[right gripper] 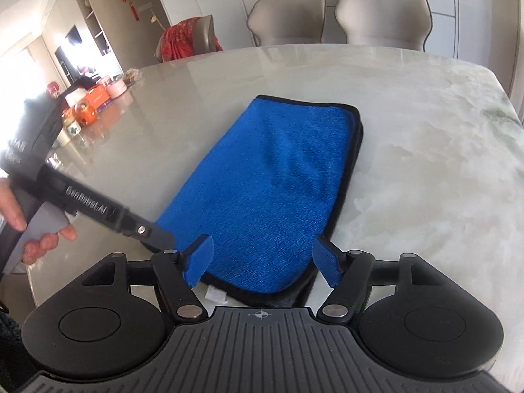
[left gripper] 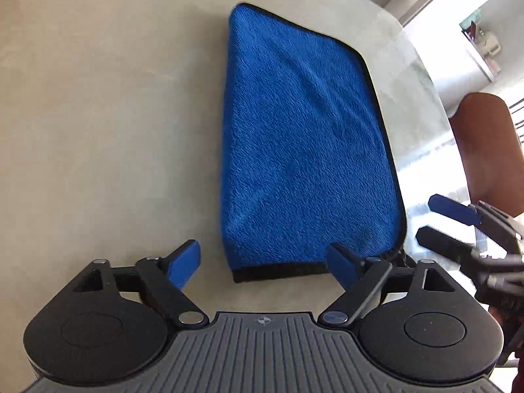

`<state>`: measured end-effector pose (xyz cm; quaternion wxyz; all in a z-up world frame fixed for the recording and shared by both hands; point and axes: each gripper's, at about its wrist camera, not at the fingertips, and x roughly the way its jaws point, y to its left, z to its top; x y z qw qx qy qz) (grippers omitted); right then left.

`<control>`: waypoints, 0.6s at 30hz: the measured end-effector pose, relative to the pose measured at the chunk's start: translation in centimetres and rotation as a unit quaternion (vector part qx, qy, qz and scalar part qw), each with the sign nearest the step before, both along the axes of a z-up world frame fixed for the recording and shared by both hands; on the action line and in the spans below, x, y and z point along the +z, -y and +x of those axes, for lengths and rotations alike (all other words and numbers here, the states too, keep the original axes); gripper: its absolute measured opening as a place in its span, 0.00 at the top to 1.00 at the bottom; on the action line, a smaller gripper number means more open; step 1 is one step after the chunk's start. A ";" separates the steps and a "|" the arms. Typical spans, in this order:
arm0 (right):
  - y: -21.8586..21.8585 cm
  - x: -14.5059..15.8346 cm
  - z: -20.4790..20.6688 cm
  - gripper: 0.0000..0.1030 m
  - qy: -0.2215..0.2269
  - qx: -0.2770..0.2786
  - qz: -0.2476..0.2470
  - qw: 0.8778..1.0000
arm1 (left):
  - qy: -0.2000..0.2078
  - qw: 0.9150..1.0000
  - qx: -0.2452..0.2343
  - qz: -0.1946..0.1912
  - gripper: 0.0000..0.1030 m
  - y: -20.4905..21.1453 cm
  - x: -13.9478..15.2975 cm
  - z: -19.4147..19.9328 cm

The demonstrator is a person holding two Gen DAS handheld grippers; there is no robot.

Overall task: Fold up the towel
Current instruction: 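Grasp the folded towel's end with the left gripper while the right gripper grasps beside it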

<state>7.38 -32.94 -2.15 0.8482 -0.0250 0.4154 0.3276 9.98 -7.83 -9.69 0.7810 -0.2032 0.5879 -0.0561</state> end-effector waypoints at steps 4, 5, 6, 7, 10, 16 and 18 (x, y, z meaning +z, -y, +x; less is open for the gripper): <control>-0.7 0.3 -0.8 0.31 0.012 -0.002 -0.009 1.000 | -0.021 0.999 0.013 -0.038 0.18 -0.2 -0.2 0.5; -0.8 0.4 -0.9 0.31 0.014 -0.002 -0.009 1.000 | -0.020 0.999 0.007 -0.038 0.31 -0.1 -0.3 0.7; -1.0 0.5 -1.0 0.31 0.017 0.002 -0.012 1.000 | -0.022 0.999 0.001 -0.033 0.39 0.0 -0.3 0.9; -1.2 0.6 -1.0 0.31 0.020 0.007 -0.015 1.000 | -0.023 0.999 -0.005 -0.028 0.50 0.0 -0.3 1.1; -2.5 0.6 -1.6 0.32 0.046 0.052 -0.045 0.997 | -0.029 0.999 -0.013 -0.027 0.75 -0.4 -0.4 1.5; -6.3 -1.1 -2.8 0.34 0.080 0.150 -0.102 0.980 | -0.029 0.998 -0.021 -0.047 0.92 -1.1 -0.1 1.9; -7.5 -1.9 -3.2 0.35 0.090 0.172 -0.119 0.974 | -0.029 0.998 -0.021 -0.055 0.92 -1.0 0.2 2.1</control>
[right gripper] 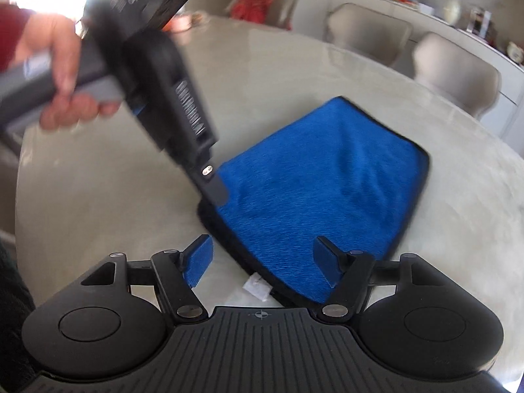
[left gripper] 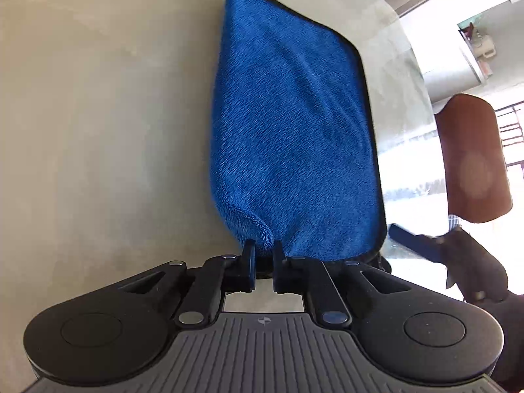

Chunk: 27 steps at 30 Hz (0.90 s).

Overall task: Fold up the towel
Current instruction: 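Grasp the folded towel's end with the left gripper while the right gripper grasps beside it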

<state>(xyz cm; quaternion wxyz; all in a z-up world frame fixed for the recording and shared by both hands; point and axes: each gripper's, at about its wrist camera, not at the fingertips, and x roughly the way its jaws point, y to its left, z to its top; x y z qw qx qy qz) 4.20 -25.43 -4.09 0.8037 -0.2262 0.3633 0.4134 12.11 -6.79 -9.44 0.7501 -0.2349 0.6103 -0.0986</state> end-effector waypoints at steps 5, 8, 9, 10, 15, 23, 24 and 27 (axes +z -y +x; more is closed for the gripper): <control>-1.9 -1.5 -0.6 0.35 0.024 0.030 -0.027 0.999 | 0.007 1.000 0.005 -0.015 0.92 -0.3 1.0 0.5; -2.5 -2.2 -0.9 0.37 0.035 0.044 -0.041 0.998 | 0.011 1.000 0.010 -0.020 0.92 -0.5 1.5 0.8; -2.6 -2.4 -1.0 0.37 0.037 0.046 -0.043 0.997 | 0.012 1.000 0.012 -0.023 0.92 -0.5 1.7 0.8; -2.7 -2.5 -1.0 0.39 0.037 0.046 -0.045 0.997 | 0.014 1.000 0.013 -0.025 0.92 -0.5 1.8 0.9; -3.0 -2.9 -0.8 0.51 0.042 0.024 -0.038 0.998 | 0.025 0.999 0.010 -0.026 0.91 -0.8 2.5 0.8; -1.4 -1.3 1.2 0.82 -0.019 -0.048 0.021 0.998 | 0.141 0.979 -0.119 0.086 0.35 1.1 5.4 -0.3; -1.1 -0.8 1.6 0.84 -0.029 -0.053 0.035 0.998 | 0.170 0.968 -0.149 0.107 0.34 1.4 5.9 -0.9; -0.2 -0.2 2.8 0.85 -0.052 -0.076 0.063 0.994 | 0.253 0.916 -0.256 0.176 0.29 2.6 6.3 -3.0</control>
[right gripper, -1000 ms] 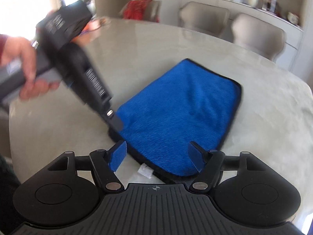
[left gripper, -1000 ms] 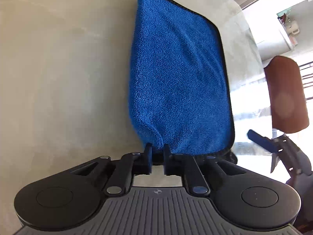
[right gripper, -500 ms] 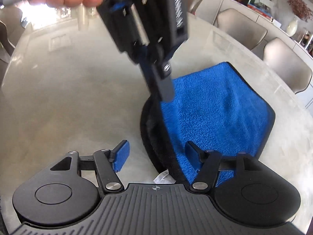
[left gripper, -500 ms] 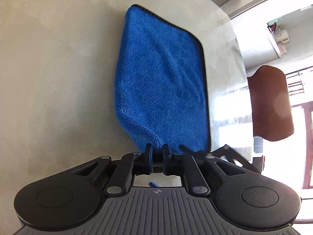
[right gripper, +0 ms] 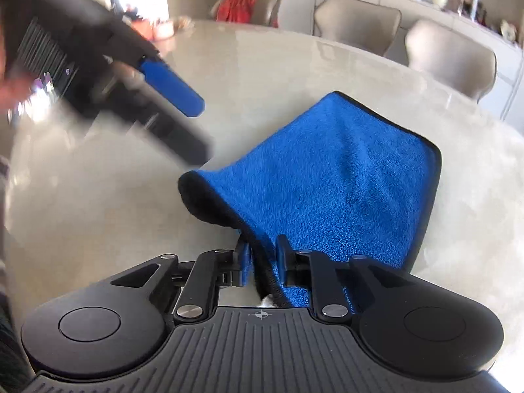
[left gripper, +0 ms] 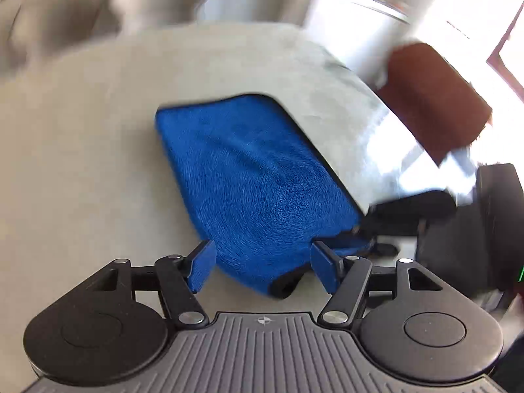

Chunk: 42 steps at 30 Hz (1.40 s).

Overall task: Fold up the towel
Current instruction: 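Grasp the folded towel's end with the left gripper while the right gripper grasps beside it, then lift the towel end with both grippers and fold it over the towel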

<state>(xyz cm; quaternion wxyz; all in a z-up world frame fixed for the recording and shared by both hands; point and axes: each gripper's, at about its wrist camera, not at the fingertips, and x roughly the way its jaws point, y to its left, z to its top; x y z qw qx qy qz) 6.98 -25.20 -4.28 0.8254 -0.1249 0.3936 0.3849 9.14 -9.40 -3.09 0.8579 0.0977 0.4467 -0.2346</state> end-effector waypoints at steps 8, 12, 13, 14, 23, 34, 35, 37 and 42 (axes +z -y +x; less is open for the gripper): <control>0.3 -0.1 2.1 0.86 -0.038 -0.004 0.025 0.999 | 0.082 0.978 -0.160 0.104 0.30 3.1 -2.8 -2.9; 0.4 -0.2 2.3 0.86 -0.037 0.007 0.019 0.999 | 0.094 0.968 -0.193 0.129 0.42 4.2 -4.1 -2.3; 0.5 -0.2 2.4 0.86 -0.037 0.008 0.019 0.999 | 0.085 0.966 -0.205 0.132 0.59 4.3 -4.4 -2.1; 0.5 -0.2 2.5 0.86 -0.037 0.011 0.018 0.999 | 0.056 0.967 -0.211 0.132 0.76 4.4 -4.8 -1.4; 0.7 0.1 1.4 0.68 -0.006 0.062 -0.022 0.998 | 0.020 0.977 -0.177 0.114 0.91 3.4 -3.7 1.6; 0.8 -1.1 -0.8 0.60 0.085 0.100 -0.156 0.979 | 0.029 0.980 -0.171 0.094 0.91 3.1 -1.1 2.1; 0.8 -1.3 -0.7 0.60 0.087 0.101 -0.165 0.977 | 0.027 0.980 -0.171 0.095 0.91 3.0 -1.3 2.1; 1.0 -1.5 -0.7 0.65 0.092 0.105 -0.170 0.976 | 0.025 0.981 -0.170 0.095 0.91 2.8 -1.4 1.9; 0.9 -0.8 0.0 0.86 0.104 0.083 -0.162 0.978 | 0.019 0.983 -0.159 0.086 0.91 2.3 -1.5 1.7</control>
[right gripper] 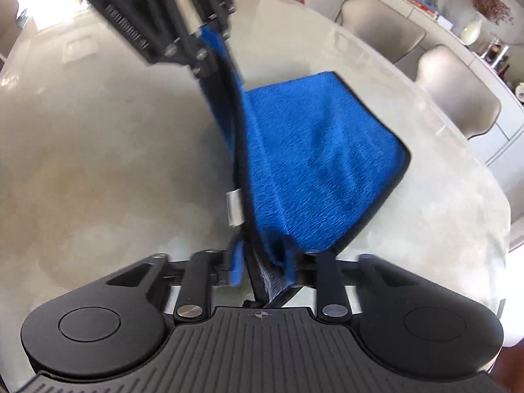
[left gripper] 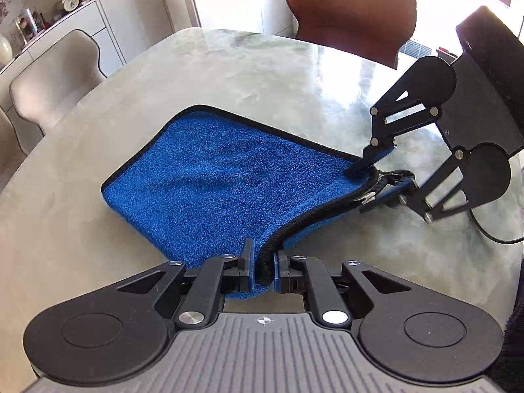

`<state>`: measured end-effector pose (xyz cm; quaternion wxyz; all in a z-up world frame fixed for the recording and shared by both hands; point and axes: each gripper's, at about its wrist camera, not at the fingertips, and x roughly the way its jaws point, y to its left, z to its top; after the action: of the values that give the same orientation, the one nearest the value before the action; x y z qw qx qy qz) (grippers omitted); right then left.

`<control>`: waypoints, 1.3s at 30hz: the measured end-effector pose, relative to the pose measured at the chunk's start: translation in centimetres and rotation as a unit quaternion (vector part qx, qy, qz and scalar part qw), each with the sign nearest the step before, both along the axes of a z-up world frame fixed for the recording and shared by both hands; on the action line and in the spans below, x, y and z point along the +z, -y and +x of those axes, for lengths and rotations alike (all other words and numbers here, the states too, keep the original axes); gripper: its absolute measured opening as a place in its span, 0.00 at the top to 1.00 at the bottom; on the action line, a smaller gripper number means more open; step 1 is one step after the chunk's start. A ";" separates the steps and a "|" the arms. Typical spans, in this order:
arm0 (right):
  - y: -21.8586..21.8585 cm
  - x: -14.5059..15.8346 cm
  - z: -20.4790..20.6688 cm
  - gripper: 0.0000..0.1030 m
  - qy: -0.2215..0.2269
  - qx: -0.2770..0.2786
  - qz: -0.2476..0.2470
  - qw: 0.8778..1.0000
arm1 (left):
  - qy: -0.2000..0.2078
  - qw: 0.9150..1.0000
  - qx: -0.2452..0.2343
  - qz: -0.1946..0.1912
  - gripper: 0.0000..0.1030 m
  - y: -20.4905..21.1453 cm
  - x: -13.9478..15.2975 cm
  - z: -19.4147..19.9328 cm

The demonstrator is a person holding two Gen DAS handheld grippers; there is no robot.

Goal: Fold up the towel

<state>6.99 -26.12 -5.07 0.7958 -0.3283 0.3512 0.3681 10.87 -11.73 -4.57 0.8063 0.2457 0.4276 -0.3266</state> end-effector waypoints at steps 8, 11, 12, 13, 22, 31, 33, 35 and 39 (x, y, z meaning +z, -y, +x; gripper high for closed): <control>0.1 2.1 2.2 0.92 0.004 -0.013 0.005 1.000 | 0.008 1.000 0.021 -0.006 0.90 -0.7 0.1 1.0; 0.4 3.7 3.7 0.92 0.010 -0.006 0.010 1.000 | 0.022 0.999 0.024 -0.005 0.88 -0.9 0.8 1.8; 0.4 4.1 4.6 0.92 0.011 -0.005 0.011 1.000 | 0.029 0.999 0.024 -0.005 0.88 -1.0 1.2 2.3; 0.4 4.4 5.2 0.92 0.012 -0.004 0.011 1.000 | 0.034 0.999 0.024 -0.006 0.88 -1.1 1.5 2.8; -1.4 4.1 13.8 0.92 0.001 0.009 -0.002 1.000 | 0.043 0.996 0.081 -0.020 0.88 -2.6 1.2 10.4; -3.1 2.2 18.9 0.92 -0.030 0.024 -0.026 0.999 | -0.008 0.990 0.132 -0.041 0.87 -4.3 -1.7 16.1; -3.4 1.6 20.0 0.92 -0.039 0.024 -0.031 0.998 | -0.012 0.990 0.133 -0.036 0.86 -4.4 -2.2 16.9; -3.6 1.3 20.6 0.92 -0.045 0.025 -0.036 0.998 | -0.019 0.990 0.134 -0.035 0.85 -4.5 -2.6 17.6; -3.7 0.8 21.3 0.91 -0.056 0.027 -0.044 0.997 | -0.034 0.989 0.141 -0.035 0.79 -4.8 -3.2 19.0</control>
<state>28.30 -22.40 -4.30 0.7494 -0.3518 0.4018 0.3914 29.86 -6.91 -7.79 0.8372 0.1439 0.4735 -0.2327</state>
